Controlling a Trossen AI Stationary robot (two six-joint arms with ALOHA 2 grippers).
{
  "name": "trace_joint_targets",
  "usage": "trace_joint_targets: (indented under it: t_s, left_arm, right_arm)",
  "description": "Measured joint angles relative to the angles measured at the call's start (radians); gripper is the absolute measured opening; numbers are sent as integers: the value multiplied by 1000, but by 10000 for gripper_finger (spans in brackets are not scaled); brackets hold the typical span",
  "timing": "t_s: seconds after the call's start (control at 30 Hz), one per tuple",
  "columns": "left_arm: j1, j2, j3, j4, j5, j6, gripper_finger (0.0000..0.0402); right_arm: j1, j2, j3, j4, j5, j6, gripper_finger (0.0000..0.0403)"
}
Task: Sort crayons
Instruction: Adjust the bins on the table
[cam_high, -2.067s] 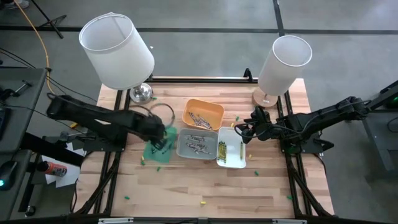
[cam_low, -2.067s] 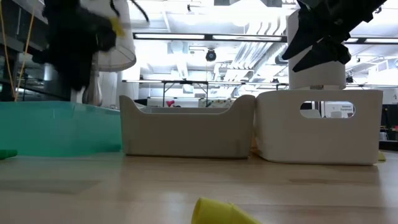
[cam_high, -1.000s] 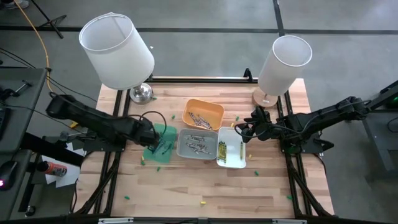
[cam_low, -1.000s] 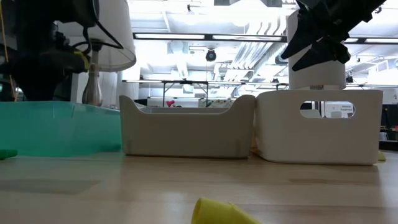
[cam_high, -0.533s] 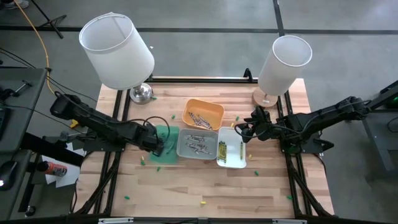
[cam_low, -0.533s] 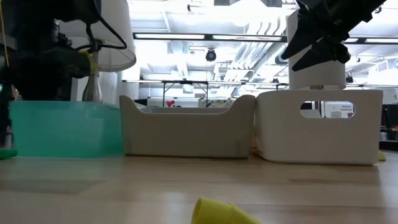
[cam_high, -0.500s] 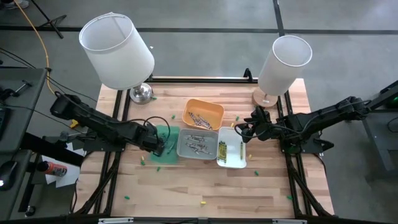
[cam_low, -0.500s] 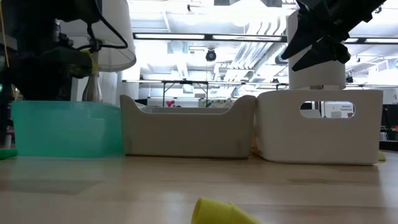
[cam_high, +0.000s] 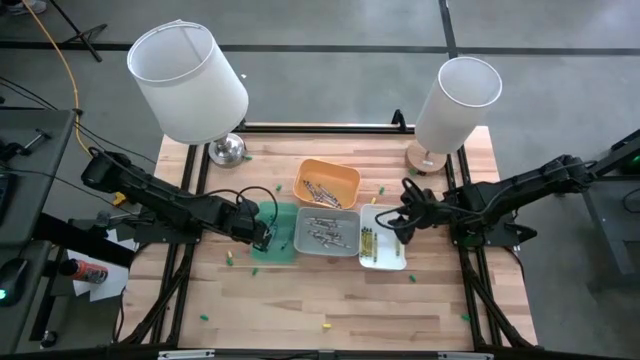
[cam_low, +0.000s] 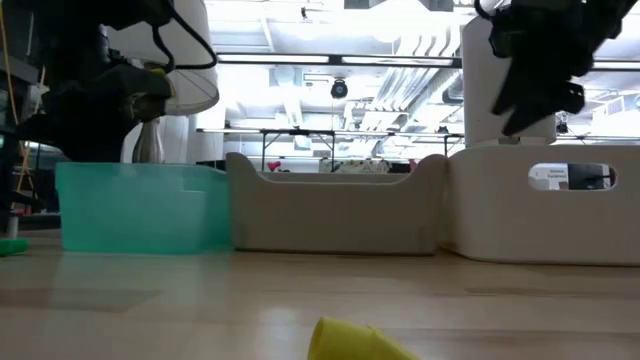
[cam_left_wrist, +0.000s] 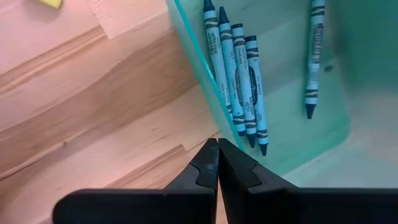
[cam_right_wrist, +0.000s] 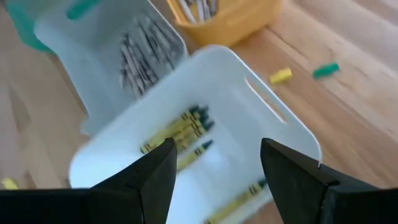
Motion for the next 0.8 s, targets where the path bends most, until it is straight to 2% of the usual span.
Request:
trace_joint_targets:
  t_s: [0.17,0.33,0.43,0.53,0.63,0.73,0.8]
  left_arm:
    - [0,-2,3,-2,-2,21,0]
    - [9,-52,52,-87,-61,55,0]
    - [33,-96,85,-157,-93,74,0]
    - [54,-150,111,-195,-117,124,0]
    - [72,-209,129,-192,-146,205,0]
    - [88,-257,144,-183,-193,257,0]
    - [94,-286,149,-163,-224,283,0]
  right_arm:
    - [-3,0,0,-7,5,3,226]
    - [-75,5,0,204,58,-76,222]
    - [-156,38,0,319,55,-142,203]
    - [-246,115,4,455,-22,-215,166]
    - [-318,242,56,532,-120,-279,100]
    - [-363,385,158,507,-160,-355,21]
    - [-391,475,245,447,-159,-404,15]
